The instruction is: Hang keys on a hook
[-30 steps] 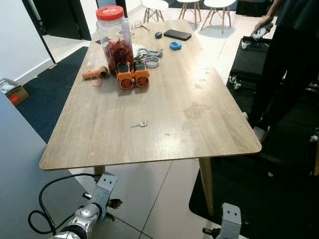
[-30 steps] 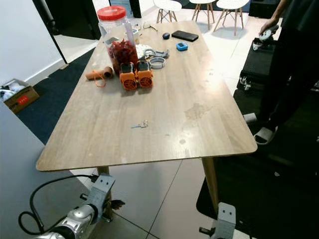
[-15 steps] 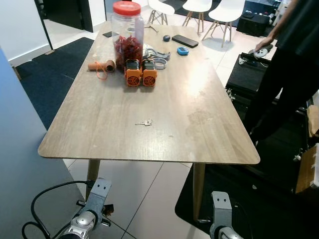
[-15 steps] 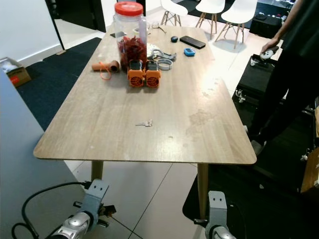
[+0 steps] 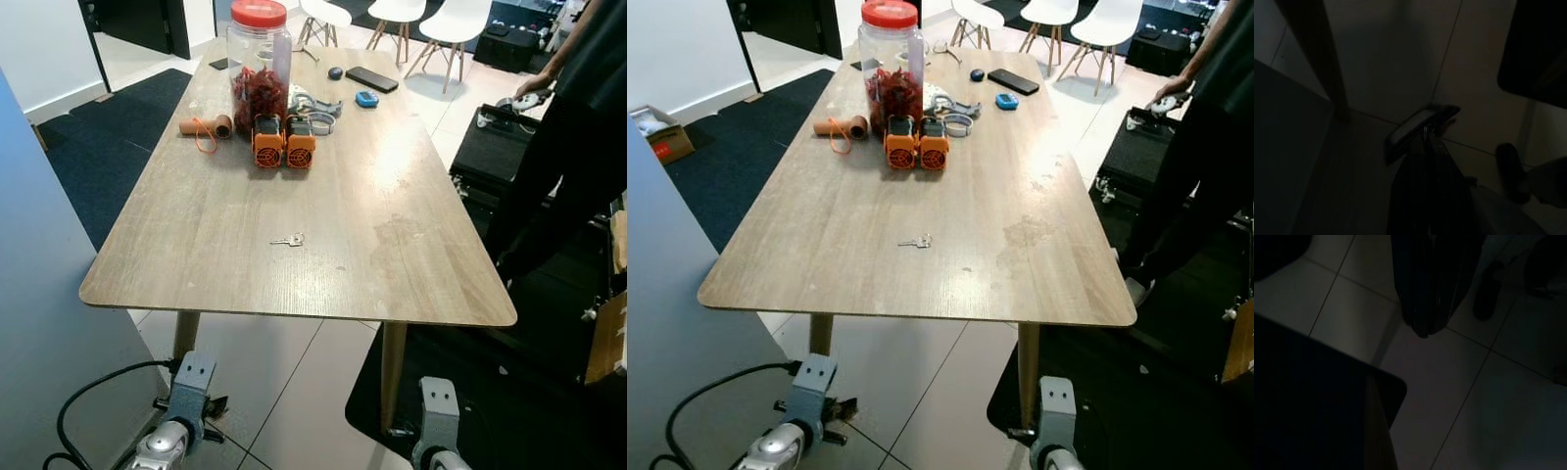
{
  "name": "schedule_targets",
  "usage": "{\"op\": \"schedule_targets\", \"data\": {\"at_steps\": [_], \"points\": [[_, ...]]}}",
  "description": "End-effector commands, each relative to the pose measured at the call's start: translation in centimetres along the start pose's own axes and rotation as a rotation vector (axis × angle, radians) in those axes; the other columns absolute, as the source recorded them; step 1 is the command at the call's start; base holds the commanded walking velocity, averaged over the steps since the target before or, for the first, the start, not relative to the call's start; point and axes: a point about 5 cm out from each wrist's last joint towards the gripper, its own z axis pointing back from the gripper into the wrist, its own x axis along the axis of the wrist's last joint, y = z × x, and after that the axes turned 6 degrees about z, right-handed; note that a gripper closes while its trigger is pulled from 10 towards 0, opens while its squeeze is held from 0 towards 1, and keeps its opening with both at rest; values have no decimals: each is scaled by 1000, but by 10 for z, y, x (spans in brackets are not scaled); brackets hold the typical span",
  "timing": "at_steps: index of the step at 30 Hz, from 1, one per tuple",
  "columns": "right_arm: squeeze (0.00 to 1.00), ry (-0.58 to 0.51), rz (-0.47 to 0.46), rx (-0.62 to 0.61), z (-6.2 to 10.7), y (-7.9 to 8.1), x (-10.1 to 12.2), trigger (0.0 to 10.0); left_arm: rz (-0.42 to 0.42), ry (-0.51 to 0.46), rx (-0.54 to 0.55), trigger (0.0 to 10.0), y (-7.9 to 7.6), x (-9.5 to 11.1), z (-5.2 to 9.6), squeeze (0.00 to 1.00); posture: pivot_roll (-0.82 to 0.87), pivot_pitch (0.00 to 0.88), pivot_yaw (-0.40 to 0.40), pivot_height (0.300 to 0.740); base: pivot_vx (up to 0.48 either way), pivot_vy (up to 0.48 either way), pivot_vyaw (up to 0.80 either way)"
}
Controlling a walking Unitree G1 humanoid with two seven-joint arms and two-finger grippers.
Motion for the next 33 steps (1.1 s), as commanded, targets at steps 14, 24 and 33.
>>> {"op": "schedule_targets", "data": {"at_steps": [14,24,33], "points": [[0,4,-101,-63,2,-10,-4,10000,49,-2,-28,10000,-8,4,-3,0,65,13,-26,740,0,0,0],[0,-9,-160,-39,2,-3,-4,10000,29,14,-41,10000,-9,7,-5,0,38,16,4,740,0,0,0],[0,7,-160,-38,4,-2,-11,10000,19,25,-34,10000,-6,5,-5,0,43,23,5,740,0,0,0]]}}
